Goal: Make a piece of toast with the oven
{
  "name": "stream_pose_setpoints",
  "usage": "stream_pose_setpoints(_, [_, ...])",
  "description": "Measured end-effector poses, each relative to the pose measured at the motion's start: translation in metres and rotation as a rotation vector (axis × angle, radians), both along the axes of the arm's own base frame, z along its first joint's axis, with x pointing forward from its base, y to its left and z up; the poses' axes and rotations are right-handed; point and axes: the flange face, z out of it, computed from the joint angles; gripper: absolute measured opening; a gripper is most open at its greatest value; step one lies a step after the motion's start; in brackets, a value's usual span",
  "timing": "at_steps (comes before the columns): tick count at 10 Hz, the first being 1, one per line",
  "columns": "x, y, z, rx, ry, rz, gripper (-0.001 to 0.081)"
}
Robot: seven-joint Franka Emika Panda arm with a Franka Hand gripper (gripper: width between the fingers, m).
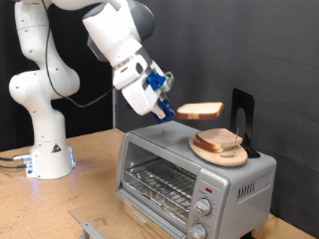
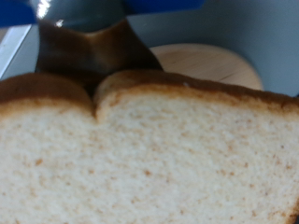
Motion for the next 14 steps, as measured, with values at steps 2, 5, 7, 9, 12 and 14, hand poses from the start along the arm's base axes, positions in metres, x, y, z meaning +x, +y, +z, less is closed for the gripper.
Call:
stream_pose_setpoints(2, [-0.008, -0.003, 0.002, 0.01, 0.008, 0.006, 0.0482])
stream_pose_setpoints(5, [-0.017, -0.014, -0.015, -0.005, 0.004, -0.004, 0.0482])
stream_pose_setpoints(7, [-0.034, -0.039, -0.026, 0.01, -0.024, -0.011, 0.0482])
stream_pose_setpoints(9, [-0.053, -0.068, -0.03, 0.025, -0.044, -0.022, 0.0482])
stream_pose_setpoints(12, [-0.083, -0.107, -0.036, 0.044, 0.002, -0.032, 0.0482])
stream_pose_setpoints(14, [-0.098, -0.127, -0.045, 0.024, 0.037, -0.035, 0.0482])
